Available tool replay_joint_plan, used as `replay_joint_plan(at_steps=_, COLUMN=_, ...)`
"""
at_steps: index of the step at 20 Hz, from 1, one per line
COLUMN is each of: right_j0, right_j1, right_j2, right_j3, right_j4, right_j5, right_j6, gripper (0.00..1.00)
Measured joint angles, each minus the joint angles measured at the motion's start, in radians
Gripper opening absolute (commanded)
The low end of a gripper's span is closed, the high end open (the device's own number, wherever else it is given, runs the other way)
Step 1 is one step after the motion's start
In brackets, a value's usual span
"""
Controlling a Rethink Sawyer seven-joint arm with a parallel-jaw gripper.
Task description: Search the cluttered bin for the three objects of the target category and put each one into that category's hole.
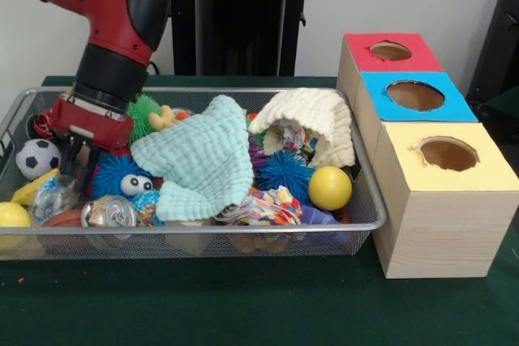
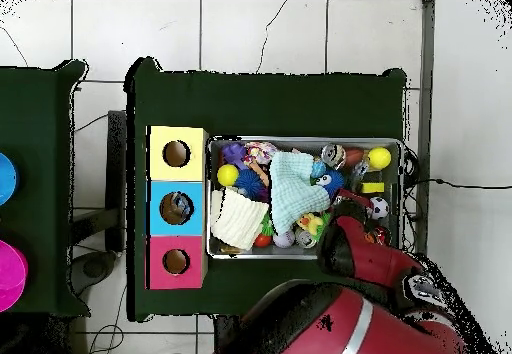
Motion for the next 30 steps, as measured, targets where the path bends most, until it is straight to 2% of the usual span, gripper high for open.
replay_joint_plan(at_steps=5, right_j0=0.062, right_j1=-0.018, right_j2=-0.074, right_j3=0.002, right_j4=0.013, right_j5=-0.038, right_j6=0.0, gripper=0.0)
replay_joint_plan(at_steps=8, right_j0=0.105, right_j1=-0.056, right_j2=-0.118, right_j3=0.002, right_j4=0.012, right_j5=-0.048, right_j6=0.0, gripper=0.0)
replay_joint_plan(at_steps=13, right_j0=0.106, right_j1=-0.117, right_j2=-0.116, right_j3=0.003, right_j4=-0.021, right_j5=-0.037, right_j6=0.0, gripper=0.0)
replay_joint_plan(at_steps=17, right_j0=0.047, right_j1=-0.187, right_j2=-0.058, right_j3=0.013, right_j4=-0.072, right_j5=0.043, right_j6=0.0, gripper=0.0)
replay_joint_plan(at_steps=21, right_j0=-0.09, right_j1=-0.278, right_j2=0.077, right_j3=0.073, right_j4=-0.085, right_j5=0.26, right_j6=0.0, gripper=0.0)
replay_joint_plan(at_steps=22, right_j0=-0.168, right_j1=-0.325, right_j2=0.152, right_j3=0.121, right_j4=-0.066, right_j5=0.424, right_j6=0.0, gripper=0.0)
replay_joint_plan(at_steps=25, right_j0=-0.236, right_j1=-0.378, right_j2=0.216, right_j3=0.178, right_j4=-0.025, right_j5=0.64, right_j6=0.0, gripper=0.0)
replay_joint_plan(at_steps=27, right_j0=-0.259, right_j1=-0.405, right_j2=0.24, right_j3=0.208, right_j4=0.004, right_j5=0.745, right_j6=0.0, gripper=0.0)
replay_joint_plan(at_steps=30, right_j0=-0.281, right_j1=-0.464, right_j2=0.28, right_j3=0.265, right_j4=0.049, right_j5=0.957, right_j6=0.0, gripper=0.0)
